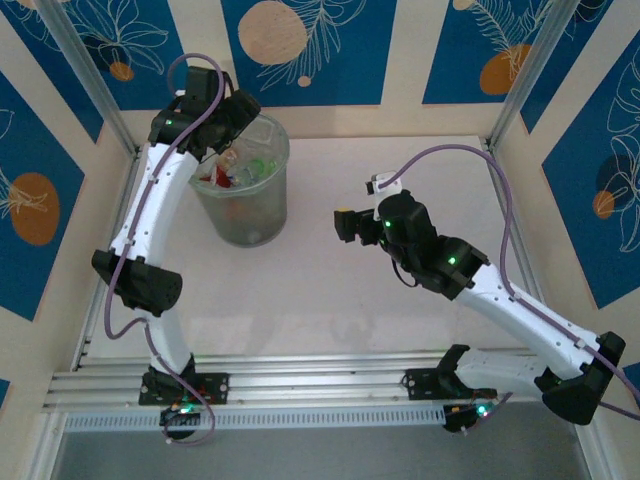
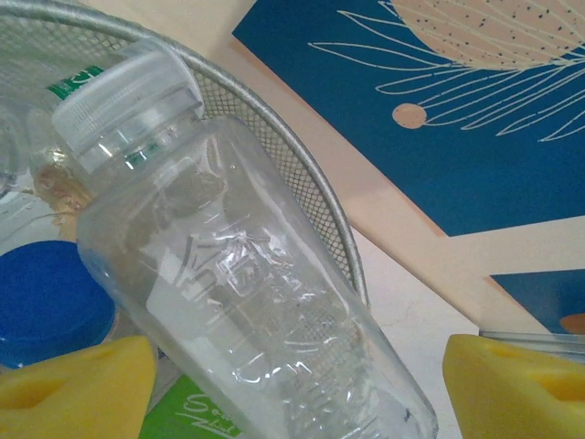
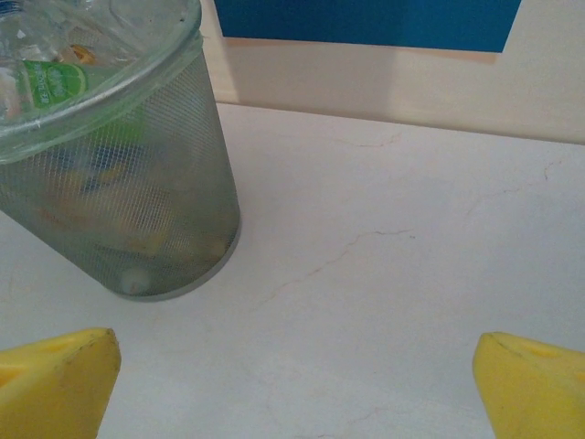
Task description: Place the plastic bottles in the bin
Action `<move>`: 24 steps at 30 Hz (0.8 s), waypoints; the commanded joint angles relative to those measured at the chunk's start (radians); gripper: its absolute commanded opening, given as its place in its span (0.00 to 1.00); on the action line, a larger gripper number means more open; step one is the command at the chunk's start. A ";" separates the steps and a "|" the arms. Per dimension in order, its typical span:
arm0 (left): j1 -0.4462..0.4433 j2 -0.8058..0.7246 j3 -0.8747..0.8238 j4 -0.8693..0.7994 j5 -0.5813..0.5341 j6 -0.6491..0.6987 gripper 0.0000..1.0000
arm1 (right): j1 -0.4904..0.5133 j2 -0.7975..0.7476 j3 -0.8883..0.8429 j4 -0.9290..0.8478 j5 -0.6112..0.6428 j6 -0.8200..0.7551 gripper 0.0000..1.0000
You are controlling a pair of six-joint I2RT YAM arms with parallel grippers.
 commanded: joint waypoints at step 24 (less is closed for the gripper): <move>0.019 0.127 0.286 0.064 0.131 0.383 0.64 | 0.018 0.031 0.027 -0.008 0.028 0.017 0.99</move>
